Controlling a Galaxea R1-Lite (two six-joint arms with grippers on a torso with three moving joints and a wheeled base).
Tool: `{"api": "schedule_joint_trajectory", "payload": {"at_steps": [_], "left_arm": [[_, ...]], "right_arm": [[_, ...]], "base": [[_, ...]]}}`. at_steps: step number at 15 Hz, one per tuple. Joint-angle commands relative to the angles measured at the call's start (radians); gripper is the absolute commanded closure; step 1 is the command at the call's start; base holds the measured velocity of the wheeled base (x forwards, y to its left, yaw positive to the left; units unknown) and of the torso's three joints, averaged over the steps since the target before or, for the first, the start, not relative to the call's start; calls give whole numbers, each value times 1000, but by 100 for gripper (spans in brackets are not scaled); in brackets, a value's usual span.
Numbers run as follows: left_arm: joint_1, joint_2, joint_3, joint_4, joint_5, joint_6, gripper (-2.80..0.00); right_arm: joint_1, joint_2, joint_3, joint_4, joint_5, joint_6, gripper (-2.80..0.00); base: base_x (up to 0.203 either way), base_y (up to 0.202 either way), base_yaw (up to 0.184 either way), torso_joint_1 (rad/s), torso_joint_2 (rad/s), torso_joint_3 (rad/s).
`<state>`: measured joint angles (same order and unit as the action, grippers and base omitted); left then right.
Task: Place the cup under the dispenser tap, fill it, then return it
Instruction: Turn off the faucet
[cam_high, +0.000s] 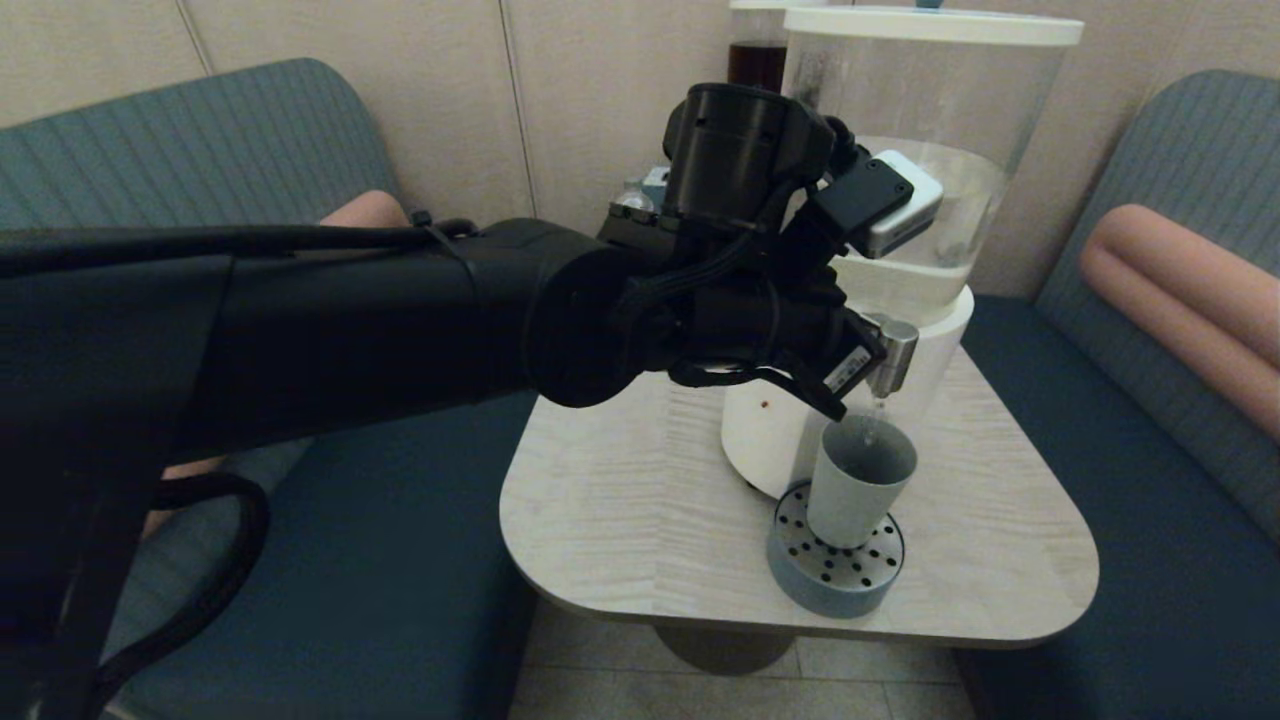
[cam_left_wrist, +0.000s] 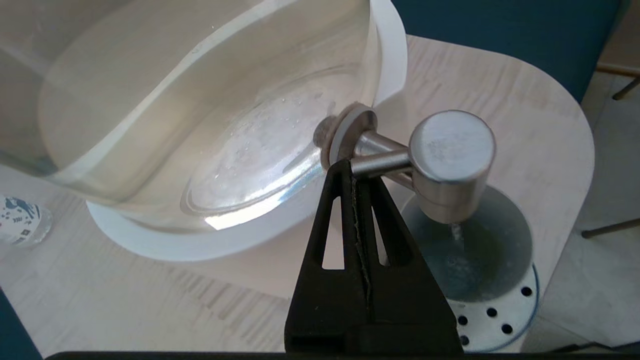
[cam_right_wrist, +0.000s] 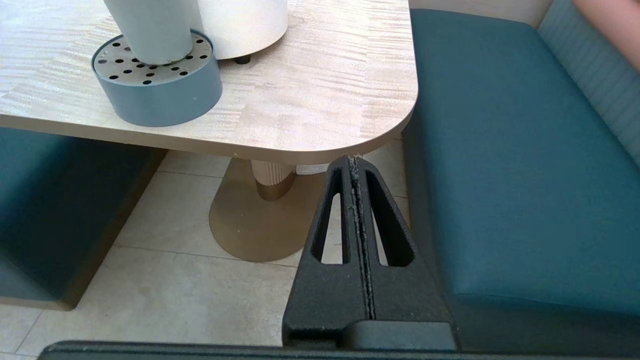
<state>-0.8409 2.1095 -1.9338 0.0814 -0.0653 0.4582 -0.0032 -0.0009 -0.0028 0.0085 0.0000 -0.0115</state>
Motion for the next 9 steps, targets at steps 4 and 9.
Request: {"api": "schedule_joint_trajectory", "payload": {"at_steps": [4,9], "left_arm": [[-11,25,-2,-49,1,7,0],[-32,40,-2,-88,3,10,0]], "right_arm": [[0,1,0,-1,0,-1,0],[0,1,0,1,0,-1,0]], "base": [[0,0,0,0,0,0],[0,0,0,0,0,0]]}}
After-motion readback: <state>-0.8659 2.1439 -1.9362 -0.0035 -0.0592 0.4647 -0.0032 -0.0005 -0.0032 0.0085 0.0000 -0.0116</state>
